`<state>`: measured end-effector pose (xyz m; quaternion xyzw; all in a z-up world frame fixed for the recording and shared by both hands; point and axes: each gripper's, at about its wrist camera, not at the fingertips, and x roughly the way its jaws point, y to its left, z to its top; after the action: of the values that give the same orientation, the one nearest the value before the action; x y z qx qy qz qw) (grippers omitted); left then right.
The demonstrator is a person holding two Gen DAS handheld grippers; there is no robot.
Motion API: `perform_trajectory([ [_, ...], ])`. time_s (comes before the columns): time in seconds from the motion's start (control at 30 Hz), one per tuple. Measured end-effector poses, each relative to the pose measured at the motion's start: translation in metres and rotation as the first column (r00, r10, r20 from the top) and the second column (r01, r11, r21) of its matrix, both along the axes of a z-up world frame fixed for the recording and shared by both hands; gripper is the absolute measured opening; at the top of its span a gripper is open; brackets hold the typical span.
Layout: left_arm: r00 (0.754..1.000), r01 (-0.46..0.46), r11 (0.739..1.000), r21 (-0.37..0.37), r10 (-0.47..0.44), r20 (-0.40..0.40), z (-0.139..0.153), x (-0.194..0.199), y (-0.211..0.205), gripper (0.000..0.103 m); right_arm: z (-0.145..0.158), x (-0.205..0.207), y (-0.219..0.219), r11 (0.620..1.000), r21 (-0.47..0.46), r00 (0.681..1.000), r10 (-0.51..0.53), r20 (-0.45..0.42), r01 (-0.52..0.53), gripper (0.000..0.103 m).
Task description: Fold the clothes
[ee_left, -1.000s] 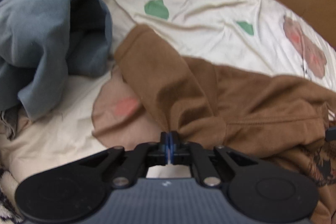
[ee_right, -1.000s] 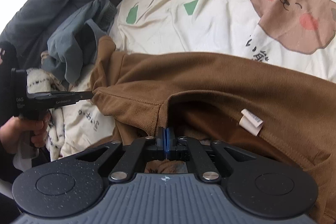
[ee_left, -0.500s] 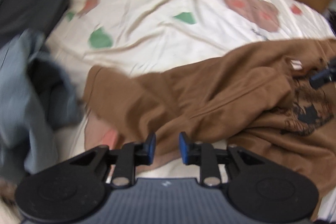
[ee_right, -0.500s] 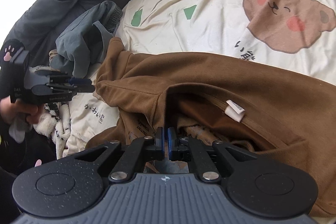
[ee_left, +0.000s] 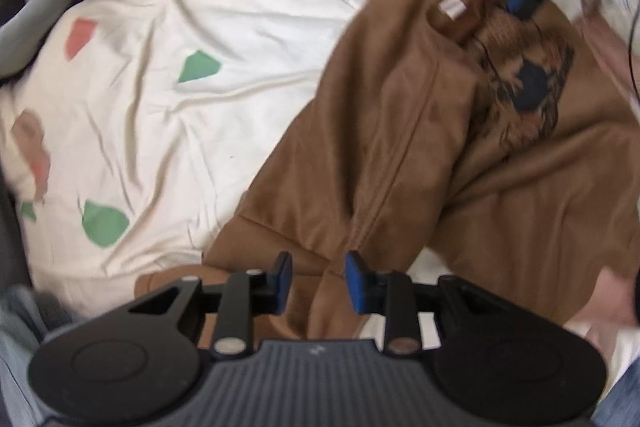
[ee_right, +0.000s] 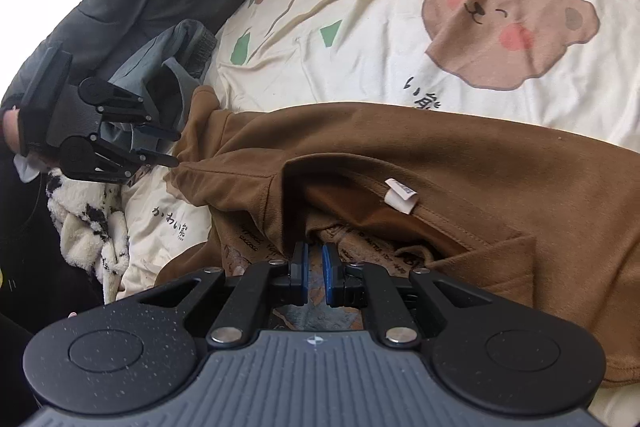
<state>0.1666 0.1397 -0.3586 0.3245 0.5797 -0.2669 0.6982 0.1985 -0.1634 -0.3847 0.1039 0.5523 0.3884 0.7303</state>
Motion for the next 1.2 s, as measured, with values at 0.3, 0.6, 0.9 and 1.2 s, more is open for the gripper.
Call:
perform_trajectory([
  [0.3, 0.983, 0.153, 0.988, 0.01, -0.152, -0.102, -0.02, 0.002, -0.009, 0.032, 0.003, -0.003, -0.024, 0.999, -0.008, 0.999, -0.049, 0.008, 0.049, 0.007],
  [0.6, 0.952, 0.276, 0.96, 0.046, -0.267, -0.148, -0.038, -0.003, -0.013, 0.03, 0.0, -0.009, -0.038, 0.997, -0.014, 0.997, -0.079, -0.008, 0.079, 0.007],
  [0.9, 0.943, 0.286, 0.958, 0.027, -0.277, -0.185, -0.049, 0.002, -0.007, 0.012, 0.009, -0.016, -0.06, 0.994, -0.001, 0.994, -0.111, -0.004, 0.111, 0.007],
  [1.2, 0.956, 0.269, 0.963, 0.011, -0.266, -0.127, -0.036, -0.007, 0.008, 0.008, 0.031, -0.014, -0.109, 0.983, -0.128, 0.988, -0.125, 0.086, 0.135, 0.008],
])
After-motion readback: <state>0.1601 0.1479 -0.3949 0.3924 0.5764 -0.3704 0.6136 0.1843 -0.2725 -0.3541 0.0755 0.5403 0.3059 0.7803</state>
